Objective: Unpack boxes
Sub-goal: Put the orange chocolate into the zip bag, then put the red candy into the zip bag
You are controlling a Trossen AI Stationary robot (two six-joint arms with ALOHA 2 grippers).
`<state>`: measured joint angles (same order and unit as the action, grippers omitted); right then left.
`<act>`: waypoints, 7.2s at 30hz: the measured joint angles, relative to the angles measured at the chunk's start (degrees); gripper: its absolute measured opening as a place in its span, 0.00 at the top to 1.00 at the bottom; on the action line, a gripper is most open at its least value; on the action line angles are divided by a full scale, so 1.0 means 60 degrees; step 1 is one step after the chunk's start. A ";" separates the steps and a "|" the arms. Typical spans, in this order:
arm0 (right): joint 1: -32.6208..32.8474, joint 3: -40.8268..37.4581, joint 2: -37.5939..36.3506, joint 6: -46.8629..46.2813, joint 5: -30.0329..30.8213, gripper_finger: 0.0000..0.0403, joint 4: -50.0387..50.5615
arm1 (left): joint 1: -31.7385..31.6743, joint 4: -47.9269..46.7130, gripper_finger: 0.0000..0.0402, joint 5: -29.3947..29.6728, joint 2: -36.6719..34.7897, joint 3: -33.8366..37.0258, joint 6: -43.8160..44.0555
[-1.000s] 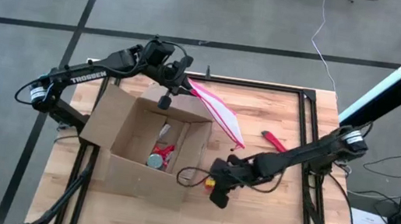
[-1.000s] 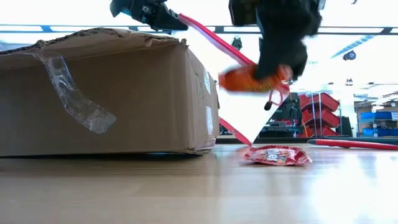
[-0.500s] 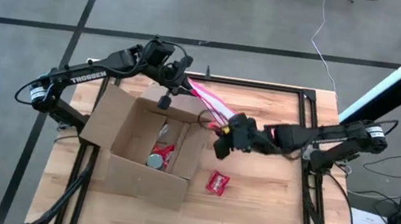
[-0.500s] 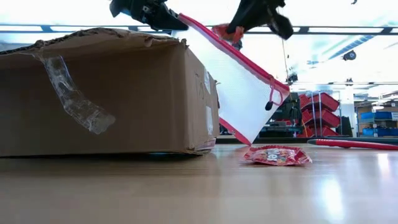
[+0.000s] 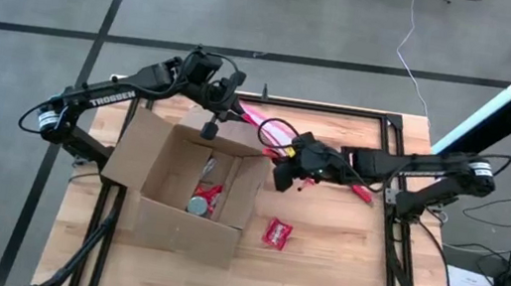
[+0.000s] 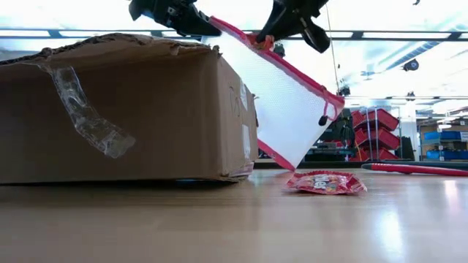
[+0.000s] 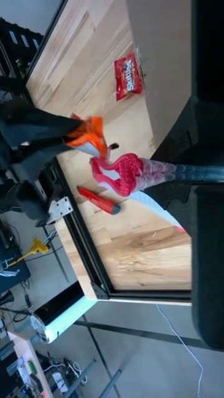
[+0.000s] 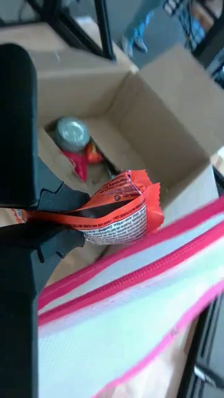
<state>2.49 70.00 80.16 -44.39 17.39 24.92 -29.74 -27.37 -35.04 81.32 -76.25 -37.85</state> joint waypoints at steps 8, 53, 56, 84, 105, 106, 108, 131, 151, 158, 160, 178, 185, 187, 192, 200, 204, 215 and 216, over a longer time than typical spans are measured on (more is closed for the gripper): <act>-0.0031 0.0002 -0.0208 -0.0018 -0.0156 1.00 -0.0061 | 0.0000 0.0002 1.00 -0.0002 0.0000 0.0000 0.0000; -0.2424 -0.0008 0.2065 0.1840 -0.2461 0.90 -0.4566 | 0.0616 0.2057 1.00 -0.2074 -0.0139 -0.0241 0.1676; -0.2424 -0.0008 0.2131 0.1842 -0.2488 0.80 -0.5173 | 0.0616 0.2050 1.00 -0.2074 -0.0146 -0.0346 0.1683; -0.1263 -0.0001 -0.0754 0.1825 -0.2465 0.48 -0.1292 | 0.0119 0.1968 1.00 -0.1896 -0.0146 -0.0474 0.1643; 0.1960 -0.0001 0.2199 0.0545 -0.3382 0.33 0.1814 | -0.0477 0.1117 1.00 -0.1641 -0.0135 -0.0474 0.1426; 0.2005 -0.0001 0.2468 0.0558 -0.3438 0.31 0.1793 | -0.0474 0.1056 1.00 -0.1641 -0.0135 -0.0470 0.1428; 0.2051 -0.0008 0.2996 0.0569 -0.3483 0.27 0.1747 | -0.0474 0.0981 1.00 -0.1641 -0.0135 -0.0467 0.1428; 0.2017 0.0002 0.4992 0.0127 -0.3726 0.56 0.1845 | -0.0474 0.0534 1.00 -0.1645 -0.0135 -0.0459 0.1432; 0.1911 -0.0019 0.3935 0.0187 -0.2912 0.99 0.2552 | -0.0474 0.0556 1.00 -0.1648 -0.0135 -0.0459 0.1432; 0.1386 -0.0016 0.2469 -0.0312 -0.0603 1.00 0.3135 | -0.0474 0.0556 1.00 -0.1651 -0.0135 -0.0459 0.1432; 0.1175 -0.0019 0.1866 -0.0562 0.0292 1.00 0.3040 | -0.0474 0.0554 1.00 -0.1651 -0.0135 -0.0455 0.1432; -0.1869 -0.0001 -0.0047 0.1194 0.1173 1.00 -0.0181 | -0.0149 0.0552 1.00 -0.1655 -0.0135 -0.0455 0.1432; -0.2038 -0.0001 0.0542 0.1430 0.0129 1.00 -0.1026 | 0.0011 0.0804 1.00 -0.1652 -0.0135 -0.0455 0.1432; -0.2035 -0.0001 0.0724 0.1661 -0.0274 1.00 -0.1639 | 0.0021 0.0854 1.00 -0.1659 -0.0135 -0.0455 0.1432; -0.2049 -0.0001 0.1112 0.1888 -0.0911 1.00 -0.3320 | 0.0033 0.0921 1.00 -0.1685 -0.0135 -0.0455 0.1432; -0.2362 0.0522 0.2046 0.2231 -0.0989 1.00 -0.3928 | 0.0143 0.0988 1.00 -0.1684 -0.0135 -0.0455 0.1640; -0.2559 0.1158 0.2797 0.2514 -0.1455 1.00 -0.3960 | 0.0197 0.1079 1.00 -0.1743 -0.0135 -0.0455 0.1654; -0.2650 0.2573 0.3766 0.3357 -0.2973 0.72 -0.3950 | 0.0219 0.1180 1.00 -0.1841 -0.0135 -0.0452 0.1935; -0.2651 0.2602 0.3755 0.3440 -0.2973 0.67 -0.3946 | 0.0219 0.1202 1.00 -0.1839 -0.0138 -0.0452 0.1937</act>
<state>-13.42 85.62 102.69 -23.75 -0.45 1.25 -28.42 -20.15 -46.07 80.49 -78.96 -26.22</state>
